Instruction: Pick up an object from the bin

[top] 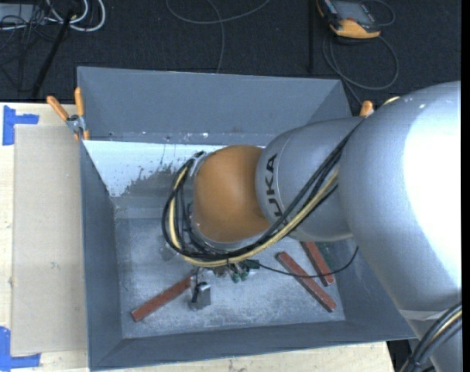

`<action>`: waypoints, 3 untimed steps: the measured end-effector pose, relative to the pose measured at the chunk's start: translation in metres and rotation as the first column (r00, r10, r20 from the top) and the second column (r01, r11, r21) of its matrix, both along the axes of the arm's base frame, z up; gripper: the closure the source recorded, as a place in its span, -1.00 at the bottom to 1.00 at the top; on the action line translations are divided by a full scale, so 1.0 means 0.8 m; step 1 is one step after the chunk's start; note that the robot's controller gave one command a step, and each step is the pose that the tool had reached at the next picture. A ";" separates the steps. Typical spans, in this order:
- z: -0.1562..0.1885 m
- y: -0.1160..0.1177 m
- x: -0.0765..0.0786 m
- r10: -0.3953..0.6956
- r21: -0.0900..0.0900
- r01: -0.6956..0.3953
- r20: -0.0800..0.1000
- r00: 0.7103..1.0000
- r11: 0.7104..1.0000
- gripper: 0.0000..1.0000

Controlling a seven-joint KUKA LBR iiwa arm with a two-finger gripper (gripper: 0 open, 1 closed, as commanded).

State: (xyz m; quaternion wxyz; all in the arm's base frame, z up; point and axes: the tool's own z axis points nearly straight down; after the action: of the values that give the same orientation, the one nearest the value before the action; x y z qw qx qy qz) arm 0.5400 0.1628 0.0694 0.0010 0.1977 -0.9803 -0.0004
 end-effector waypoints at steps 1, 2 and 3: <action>0.000 0.000 0.000 -0.001 0.000 0.001 0.000 1.000 1.000 1.00; 0.000 0.000 0.000 -0.002 0.000 0.002 0.000 1.000 1.000 -1.00; 0.000 0.000 0.000 -0.002 0.000 0.002 0.000 1.000 1.000 1.00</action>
Offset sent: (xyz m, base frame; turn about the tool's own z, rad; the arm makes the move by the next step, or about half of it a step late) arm 0.0000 0.0000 0.0000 0.0000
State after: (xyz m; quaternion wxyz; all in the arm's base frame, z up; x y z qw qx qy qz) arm 0.5402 0.1624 0.0695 0.0009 0.1965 -0.9805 -0.0004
